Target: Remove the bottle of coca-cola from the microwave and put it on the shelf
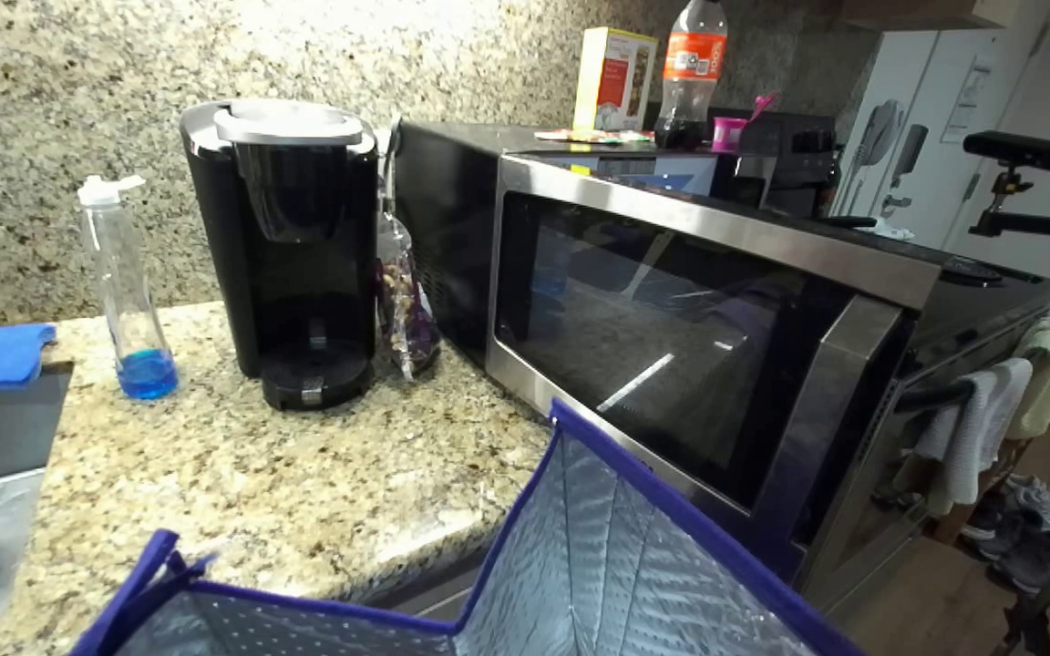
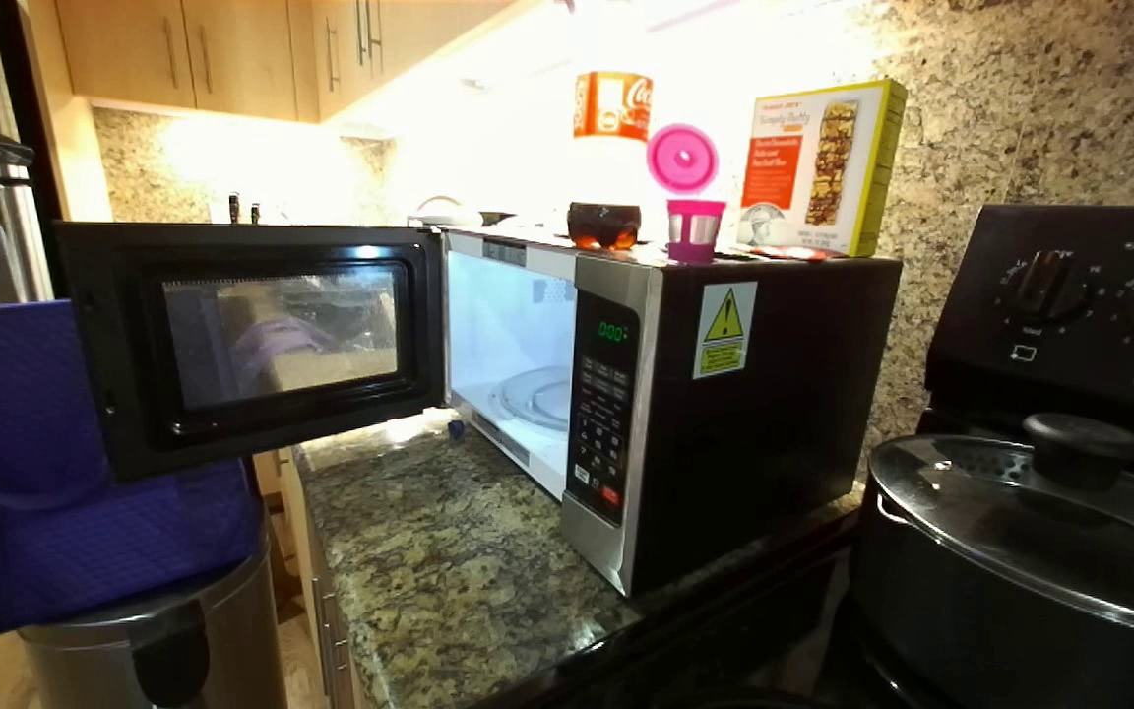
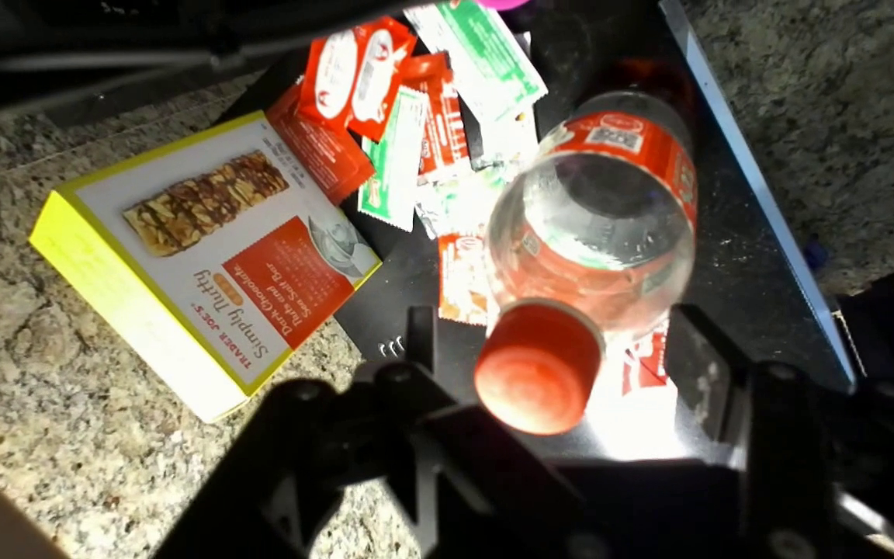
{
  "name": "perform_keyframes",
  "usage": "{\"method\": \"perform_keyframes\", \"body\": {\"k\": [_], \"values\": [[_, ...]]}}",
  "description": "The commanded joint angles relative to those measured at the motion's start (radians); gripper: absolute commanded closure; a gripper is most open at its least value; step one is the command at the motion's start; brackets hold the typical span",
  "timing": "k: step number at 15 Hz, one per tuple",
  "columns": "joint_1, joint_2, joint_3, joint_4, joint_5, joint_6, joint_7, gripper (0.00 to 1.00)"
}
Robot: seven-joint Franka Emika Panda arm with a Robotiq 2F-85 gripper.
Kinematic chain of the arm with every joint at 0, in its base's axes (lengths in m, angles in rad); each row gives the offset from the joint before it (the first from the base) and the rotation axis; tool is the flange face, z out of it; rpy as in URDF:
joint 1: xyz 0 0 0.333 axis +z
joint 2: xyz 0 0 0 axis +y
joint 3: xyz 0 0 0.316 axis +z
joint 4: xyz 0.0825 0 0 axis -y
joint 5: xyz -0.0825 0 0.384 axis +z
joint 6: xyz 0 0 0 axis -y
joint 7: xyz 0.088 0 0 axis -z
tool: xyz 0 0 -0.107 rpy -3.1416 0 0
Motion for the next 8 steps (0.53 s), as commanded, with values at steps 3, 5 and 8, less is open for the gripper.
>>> {"method": "perform_keyframes", "body": {"k": [3, 5, 8], "values": [[-0.022, 0.042, 0.005, 0.093, 0.026, -0.068, -0.038, 0.66], [-0.023, 0.045, 0.005, 0.108, 0.024, -0.080, -0.038, 0.79], [-0.024, 0.048, 0.006, 0.123, 0.023, -0.103, -0.039, 0.85]]}}
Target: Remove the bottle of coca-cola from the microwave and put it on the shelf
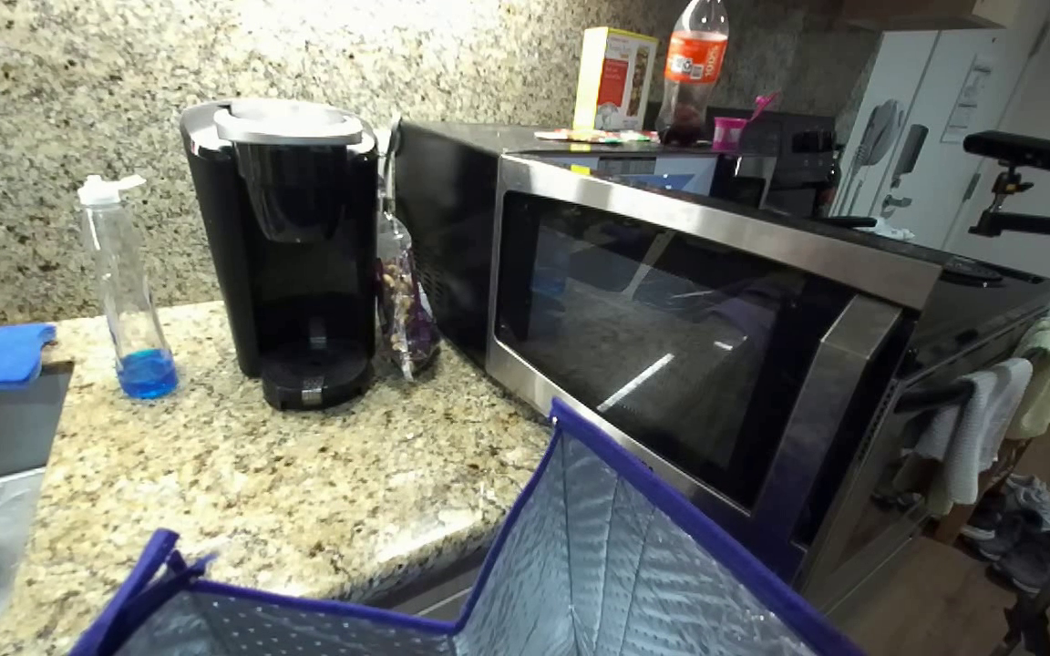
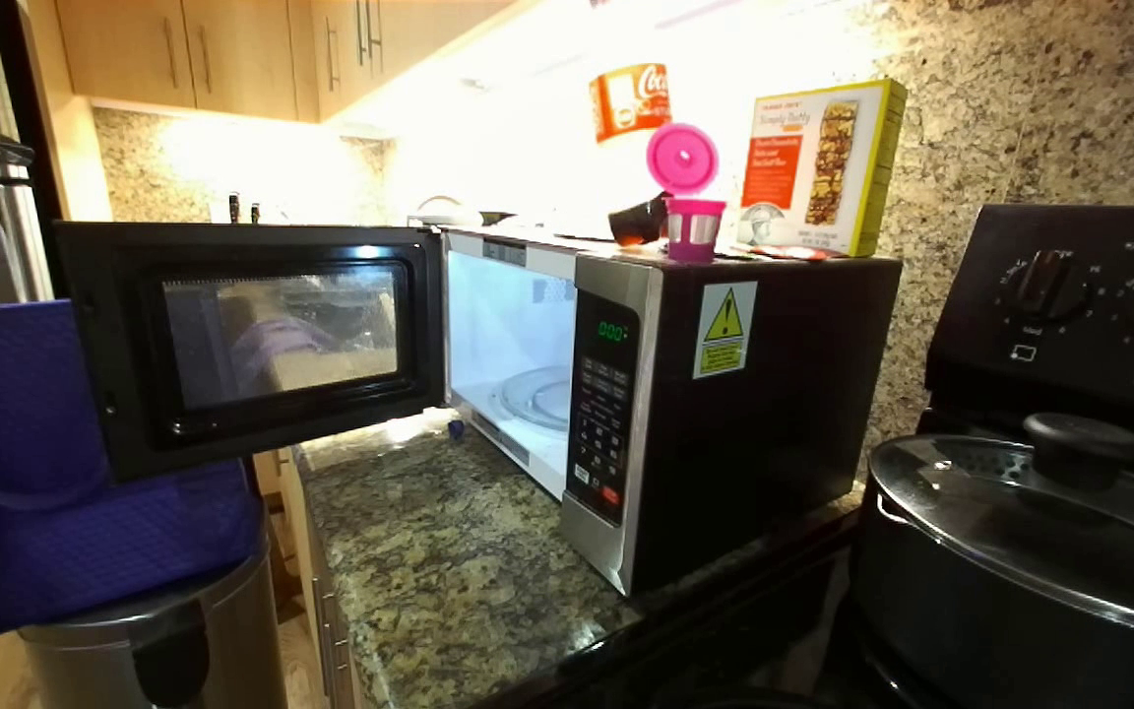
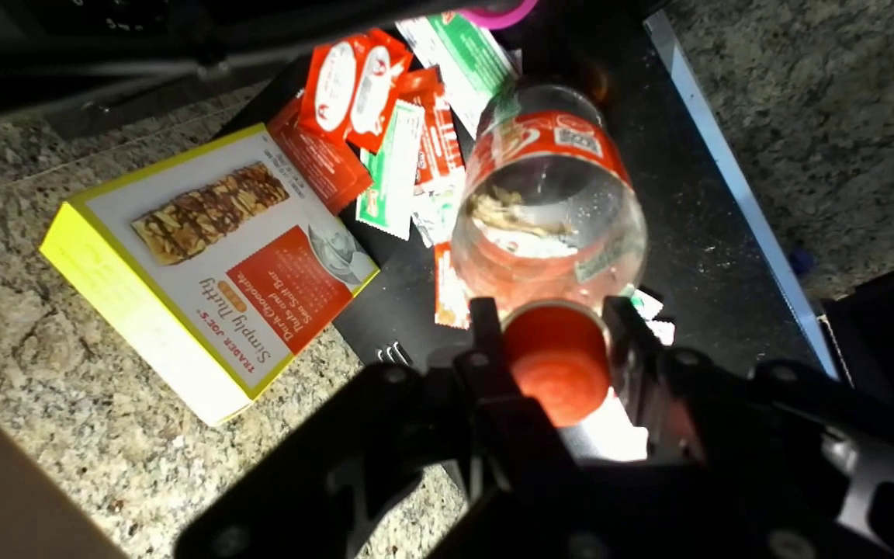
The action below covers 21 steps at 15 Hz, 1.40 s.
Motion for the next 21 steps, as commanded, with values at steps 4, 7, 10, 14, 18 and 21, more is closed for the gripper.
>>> {"method": "perform_keyframes", "body": {"k": [4, 7, 10, 14, 18, 21], "values": [[-0.016, 0.033, 0.008, 0.070, 0.024, -0.047, -0.039, 0.85], [-0.014, 0.017, 0.025, 0.060, 0.043, -0.038, -0.080, 0.85], [-0.003, -0.025, 0.053, 0.041, 0.075, -0.073, -0.134, 0.85], [0.023, -0.095, 0.078, -0.005, 0.074, -0.144, -0.136, 0.85], [0.040, -0.149, 0.095, -0.062, 0.092, -0.178, -0.117, 0.85], [0.040, -0.196, 0.107, -0.172, 0.124, -0.170, -0.114, 0.85]]}}
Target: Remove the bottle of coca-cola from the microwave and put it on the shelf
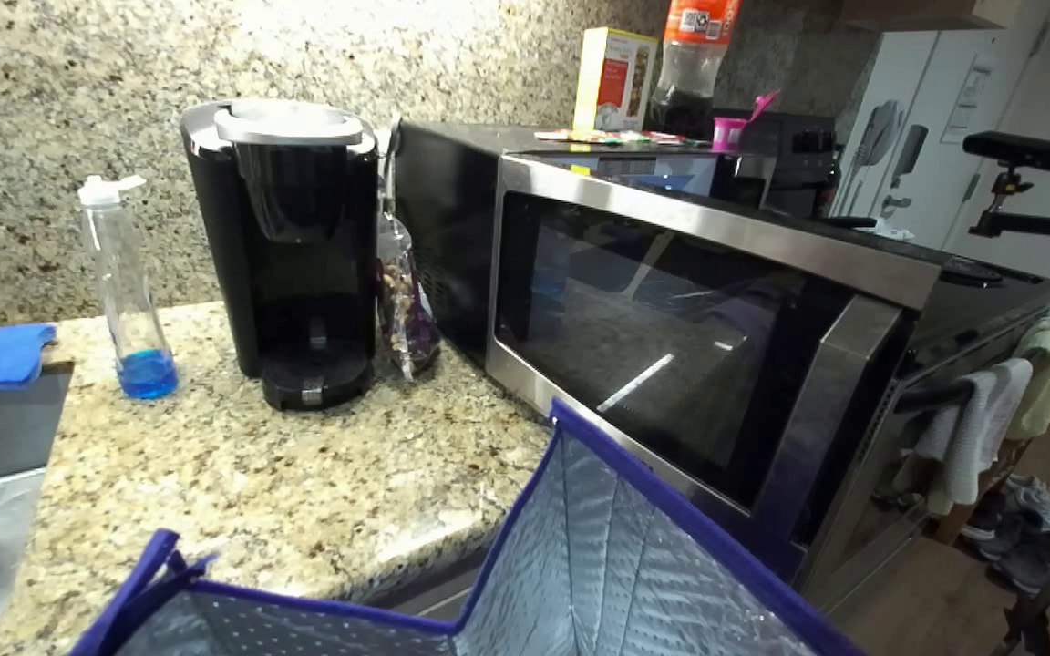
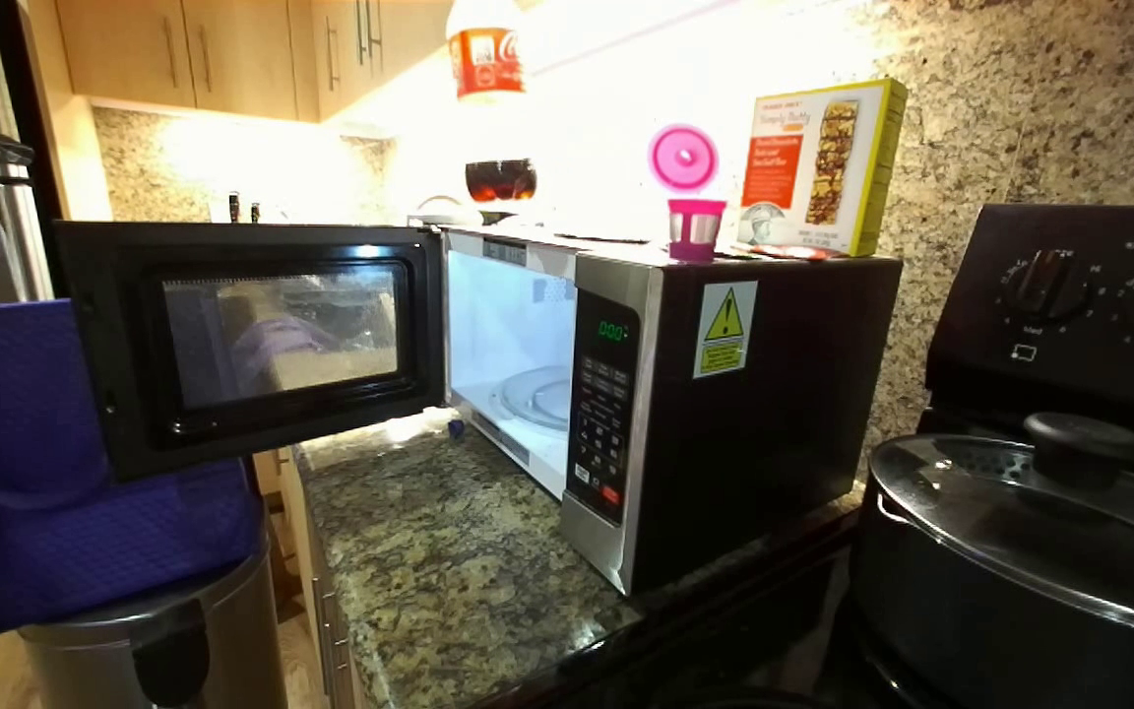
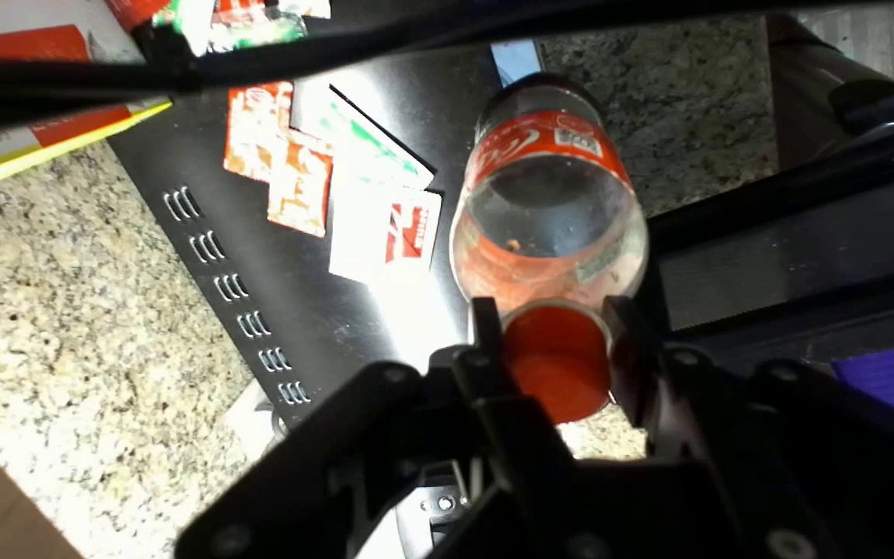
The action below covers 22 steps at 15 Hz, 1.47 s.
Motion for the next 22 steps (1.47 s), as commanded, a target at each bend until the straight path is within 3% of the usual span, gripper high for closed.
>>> {"method": "perform_keyframes", "body": {"k": [1, 9, 13, 14, 15, 18, 19, 22], "values": [[-0.001, -0.090, 0.007, -0.185, 0.047, 0.009, 0.008, 0.85], [-0.004, -0.220, -0.021, -0.626, 0.049, 0.106, 0.088, 0.85], [-0.034, -0.239, -0.032, -0.808, 0.126, 0.327, 0.006, 0.85], [-0.042, -0.234, -0.037, -0.812, 0.158, 0.369, -0.019, 0.85], [-0.026, -0.185, -0.028, -0.743, 0.098, 0.290, 0.036, 0.64], [-0.041, -0.188, -0.036, -0.773, 0.131, 0.345, 0.012, 0.64], [-0.041, -0.192, -0.036, -0.773, 0.132, 0.345, 0.011, 0.85], [-0.024, -0.217, -0.025, -0.788, 0.082, 0.273, 0.079, 0.85]]}}
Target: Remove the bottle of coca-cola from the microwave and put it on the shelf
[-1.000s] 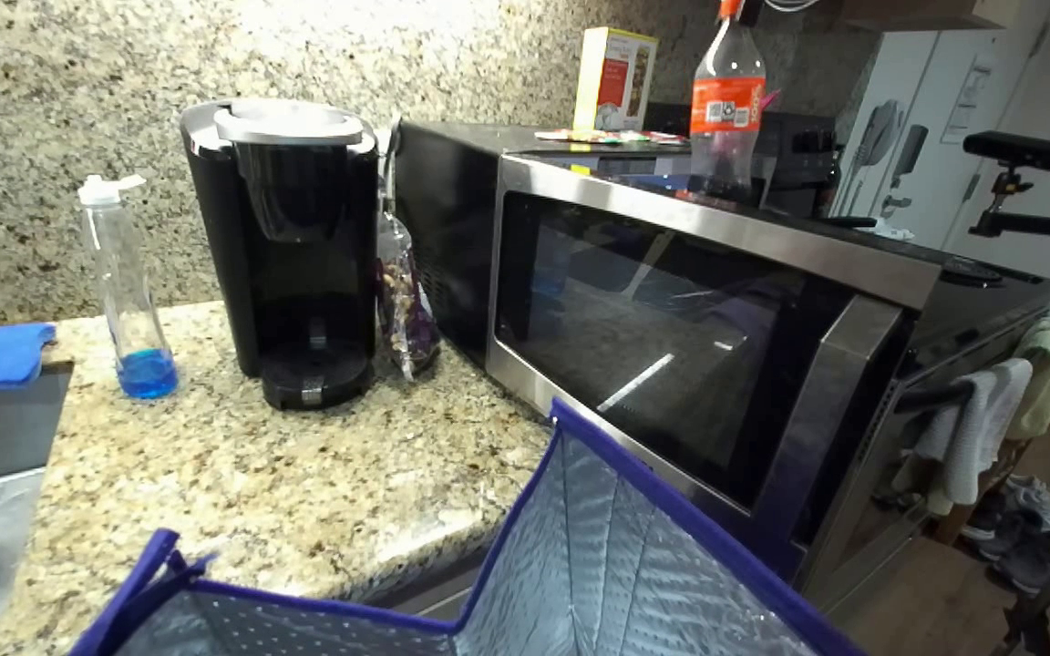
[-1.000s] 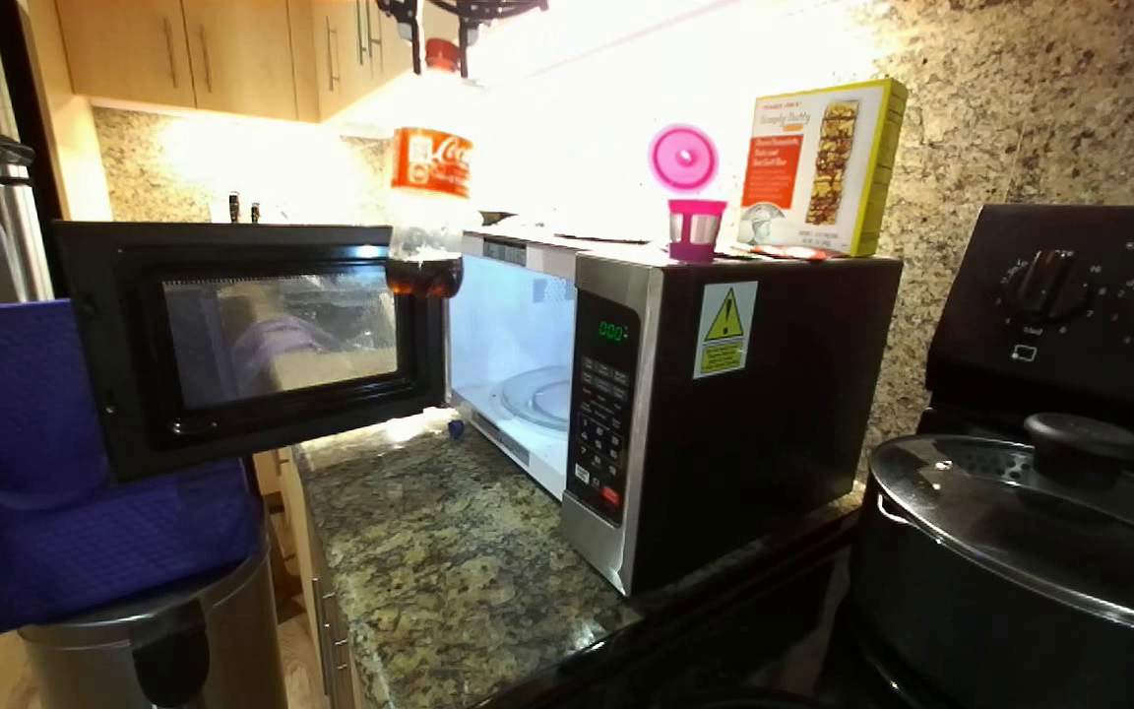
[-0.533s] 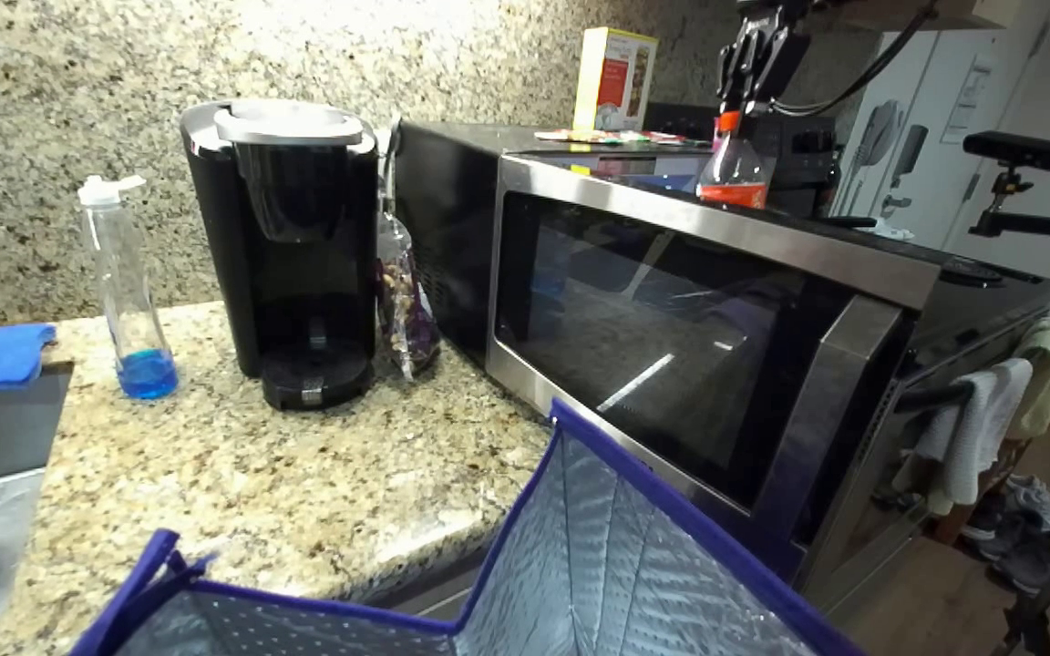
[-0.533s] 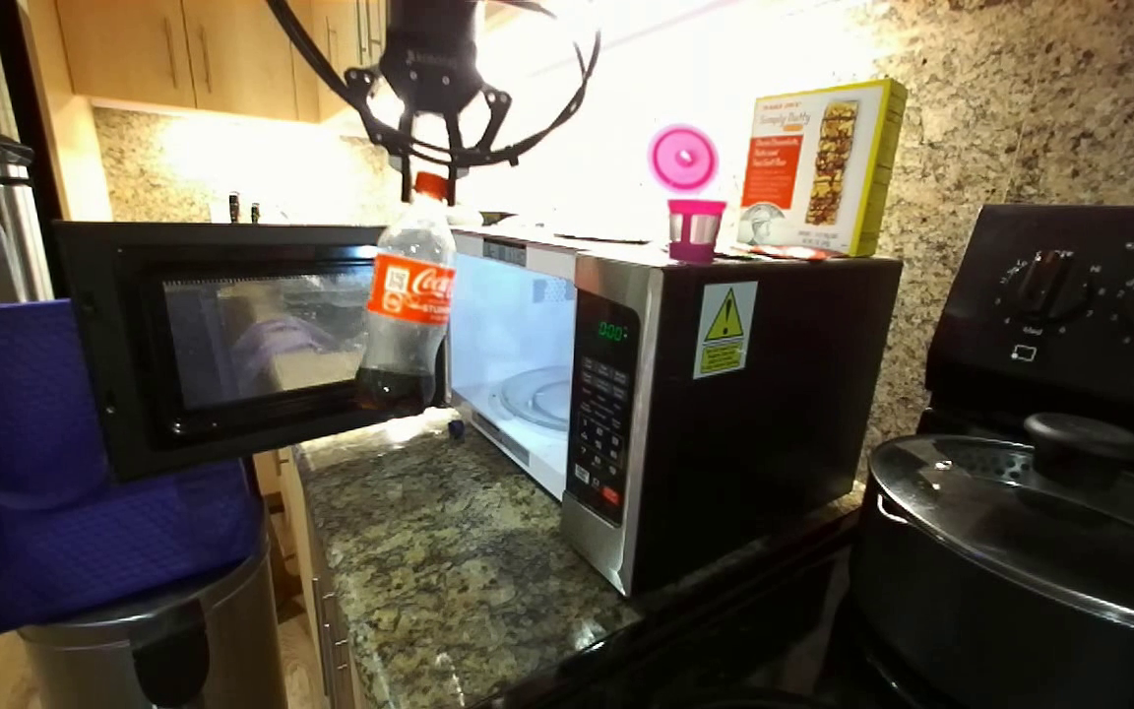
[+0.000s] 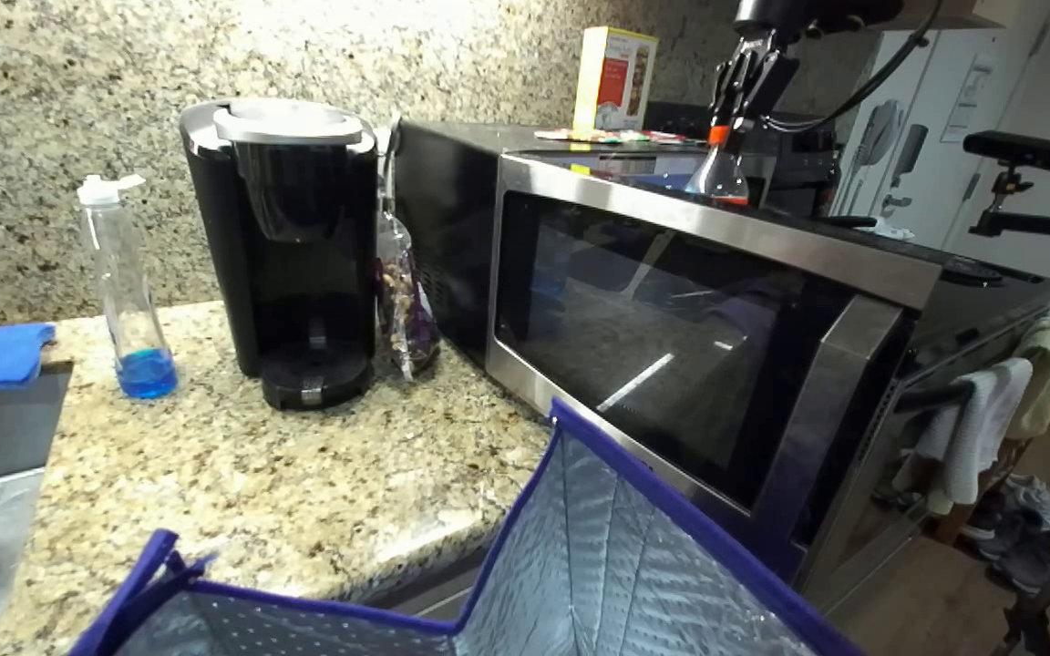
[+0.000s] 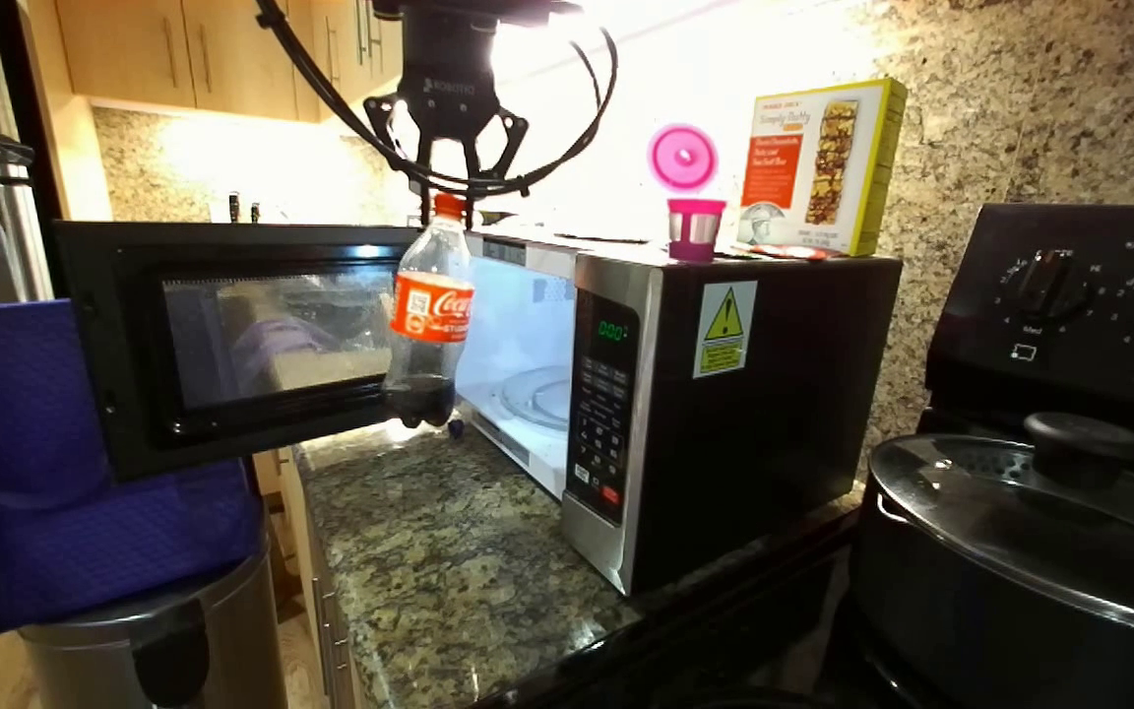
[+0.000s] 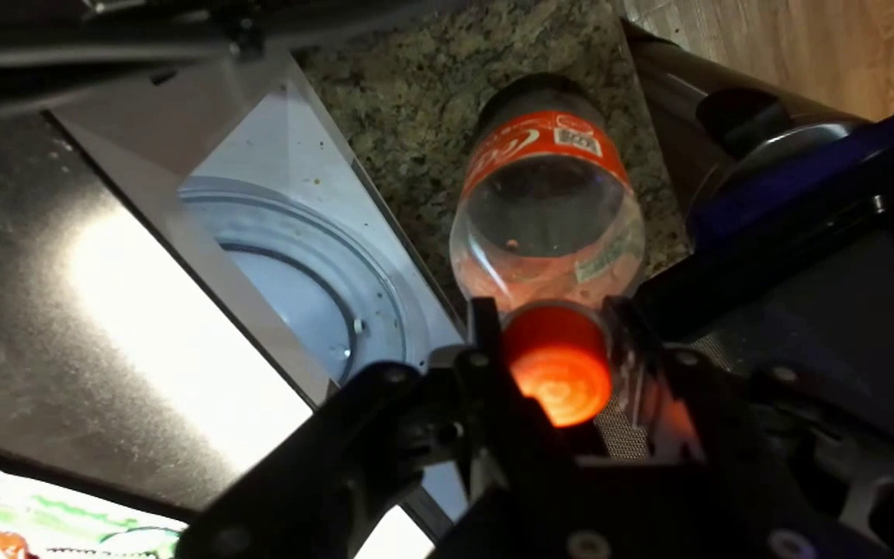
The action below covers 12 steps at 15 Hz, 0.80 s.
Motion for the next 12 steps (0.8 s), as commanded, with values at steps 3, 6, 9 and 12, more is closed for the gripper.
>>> {"method": "perform_keyframes", "body": {"k": [3, 6, 9, 12], "values": [[0.032, -0.057, 0.037, -0.067, -0.082, -0.125, 0.151, 0.85], [0.061, -0.106, 0.064, -0.168, -0.079, -0.039, 0.261, 0.85], [0.083, -0.158, 0.081, -0.305, -0.041, 0.172, 0.353, 0.85], [0.102, -0.173, 0.092, -0.424, -0.026, 0.395, 0.466, 0.85]]}}
